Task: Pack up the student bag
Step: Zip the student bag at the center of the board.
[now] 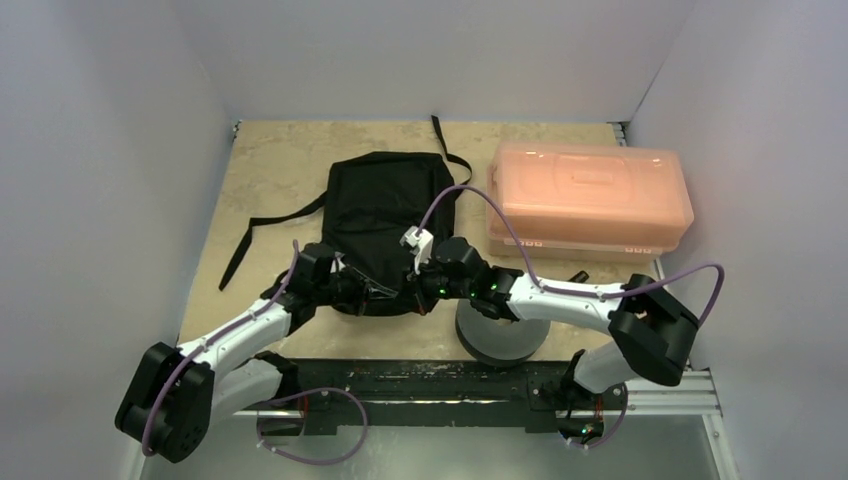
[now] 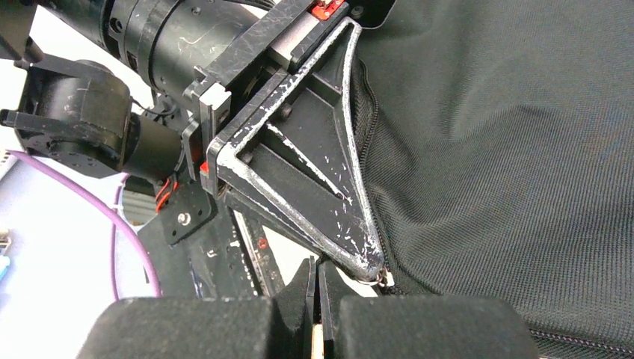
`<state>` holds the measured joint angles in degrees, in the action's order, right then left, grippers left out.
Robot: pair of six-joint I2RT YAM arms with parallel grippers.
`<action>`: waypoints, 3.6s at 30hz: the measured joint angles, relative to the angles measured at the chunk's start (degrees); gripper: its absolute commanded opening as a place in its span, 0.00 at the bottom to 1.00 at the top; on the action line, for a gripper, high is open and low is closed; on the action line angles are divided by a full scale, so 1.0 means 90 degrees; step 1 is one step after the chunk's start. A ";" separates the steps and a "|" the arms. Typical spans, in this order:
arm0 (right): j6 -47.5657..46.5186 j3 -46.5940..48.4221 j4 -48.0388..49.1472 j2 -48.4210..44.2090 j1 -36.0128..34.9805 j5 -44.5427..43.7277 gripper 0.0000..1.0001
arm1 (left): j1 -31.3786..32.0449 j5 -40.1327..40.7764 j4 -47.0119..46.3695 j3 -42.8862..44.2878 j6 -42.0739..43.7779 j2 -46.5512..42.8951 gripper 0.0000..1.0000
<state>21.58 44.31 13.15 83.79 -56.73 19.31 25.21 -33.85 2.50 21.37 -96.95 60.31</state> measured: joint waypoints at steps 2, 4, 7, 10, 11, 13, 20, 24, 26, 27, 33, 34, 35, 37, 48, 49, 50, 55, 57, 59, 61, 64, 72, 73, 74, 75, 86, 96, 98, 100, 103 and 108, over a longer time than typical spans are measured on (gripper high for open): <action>0.0075 -0.0010 -0.0121 -0.0095 -0.0027 -0.0114 0.28 | 0.0017 0.0000 -0.0148 -0.0034 0.0007 0.0000 0.00; 0.0279 -0.0010 -0.0372 -0.0272 -0.0027 -0.0185 0.58 | 0.0049 0.0019 -0.0316 -0.0041 0.0005 -0.0002 0.00; 0.0848 -0.0080 -0.0882 -0.0835 -0.0015 -0.0459 0.78 | 0.0049 0.0019 -0.0590 -0.0080 0.0027 -0.0027 0.00; 0.1637 -0.0189 -0.1294 -0.1542 0.0032 -0.1076 0.87 | 0.0049 0.0019 -0.0719 -0.0136 0.0058 -0.0095 0.00; 0.1872 -0.0189 -0.1382 -0.1661 0.0056 -0.1275 0.89 | 0.0049 0.0019 -0.0760 -0.0170 0.0058 -0.0117 0.00; 0.2426 -0.0189 -0.1501 -0.1787 0.0126 -0.1739 0.89 | 0.0049 0.0019 -0.0865 -0.0243 0.0058 -0.0138 0.00; 0.3968 -0.0287 -0.1149 -0.1166 0.0845 -0.1872 0.82 | 0.0049 0.0010 -0.1243 -0.0537 0.0051 -0.0177 0.00; 0.4537 -0.0304 -0.0780 -0.0675 0.0962 -0.1843 0.65 | 0.0046 0.0005 -0.1377 -0.0595 0.0056 -0.0228 0.00; 0.4736 -0.0304 -0.0583 -0.0503 0.0959 -0.1838 0.54 | 0.0046 -0.0002 -0.1418 -0.0617 0.0061 -0.0233 0.00; 0.4830 -0.0304 -0.0483 -0.0420 0.0959 -0.1834 0.43 | 0.0046 -0.0002 -0.1443 -0.0641 0.0070 -0.0240 0.00; 0.5355 -0.0330 -0.0151 -0.0056 0.0984 -0.1741 0.00 | 0.0049 -0.0058 -0.1545 -0.0821 0.0559 -0.0532 0.50; 0.5423 -0.0347 -0.0126 -0.0044 0.0984 -0.1736 0.00 | 0.0063 -0.0041 -0.1399 -0.0809 0.0758 -0.0675 0.54; 0.5459 -0.0357 -0.0109 -0.0044 0.0976 -0.1734 0.00 | 0.0085 0.0007 -0.1095 -0.0767 0.1081 -0.0916 0.59; 0.5527 -0.0357 -0.0073 -0.0049 0.0971 -0.1732 0.00 | 0.0170 0.0202 -0.0308 -0.0580 0.1710 -0.1460 0.66; 0.5600 -0.0357 -0.0027 -0.0056 0.0971 -0.1717 0.00 | 0.1739 0.2130 0.2990 0.1440 0.4299 -0.2045 0.70; 0.5583 -0.0357 -0.0027 -0.0056 0.0971 -0.1702 0.00 | 0.1897 0.2319 0.3240 0.1685 0.4507 -0.1914 0.70; 0.5542 -0.0357 -0.0027 -0.0056 0.0971 -0.1695 0.00 | 0.2035 0.2516 0.3521 0.2018 0.4777 -0.1719 0.70; 0.5226 -0.0357 -0.0012 -0.0056 0.0971 -0.1659 0.00 | 0.2130 0.3016 0.4636 0.3599 0.6205 -0.0731 0.80; 0.5100 -0.0357 0.0015 -0.0056 0.0974 -0.1644 0.00 | 0.2115 0.2980 0.5061 0.4163 0.6827 -0.0316 0.80; 0.4988 -0.0357 0.0049 -0.0056 0.0974 -0.1622 0.00 | 0.2016 0.2718 0.5411 0.4677 0.7463 0.0177 0.78; 0.4911 -0.0357 0.0097 -0.0056 0.0974 -0.1566 0.00 | 0.1770 0.2239 0.5598 0.4964 0.8060 0.0648 0.70; 0.4813 -0.0357 0.0163 -0.0053 0.0971 -0.1496 0.00 | 0.1423 0.1719 0.5858 0.5098 0.8697 0.1256 0.58; 0.4651 -0.0372 0.0211 -0.0056 0.0974 -0.1394 0.00 | 0.1280 0.1365 0.6171 0.5115 0.9600 0.2096 0.37; 0.4636 -0.0372 0.0211 -0.0056 0.0974 -0.1384 0.00 | 0.1277 0.1336 0.6159 0.5115 0.9632 0.2096 0.36; 0.4622 -0.0372 0.0211 -0.0056 0.0974 -0.1377 0.00 | 0.1277 0.1316 0.6144 0.5115 0.9670 0.2096 0.37; 0.4607 -0.0372 0.0211 -0.0056 0.0974 -0.1370 0.00 | 0.1277 0.1319 0.6142 0.5115 0.9683 0.2096 0.40; 0.4534 -0.0372 0.0211 -0.0056 0.0974 -0.1362 0.00 | 0.0988 0.2040 0.6484 0.5612 0.9751 0.2076 0.77; 0.4476 -0.0372 0.0211 -0.0056 0.0974 -0.1355 0.00 | 0.0750 0.1027 0.6484 0.5821 0.9976 0.2907 0.45; 0.4473 -0.0372 0.0211 -0.0056 0.0974 -0.1353 0.00 | 0.0750 0.0920 0.6465 0.5799 1.0010 0.2973 0.38; 0.4471 -0.0372 0.0211 -0.0056 0.0974 -0.1353 0.00 | 0.0750 0.0845 0.6460 0.5780 1.0027 0.2968 0.31; 0.4466 -0.0372 0.0211 -0.0056 0.0974 -0.1353 0.00 | 0.0750 0.0797 0.6436 0.5780 1.0040 0.2965 0.28; 0.4447 -0.0372 0.0211 -0.0056 0.0974 -0.1350 0.00 | 0.0750 0.0794 0.6414 0.5729 1.0047 0.2965 0.29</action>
<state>61.60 40.97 15.05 83.29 -47.97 7.16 31.97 -26.70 60.23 72.93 -6.52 87.00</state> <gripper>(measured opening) 0.024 0.289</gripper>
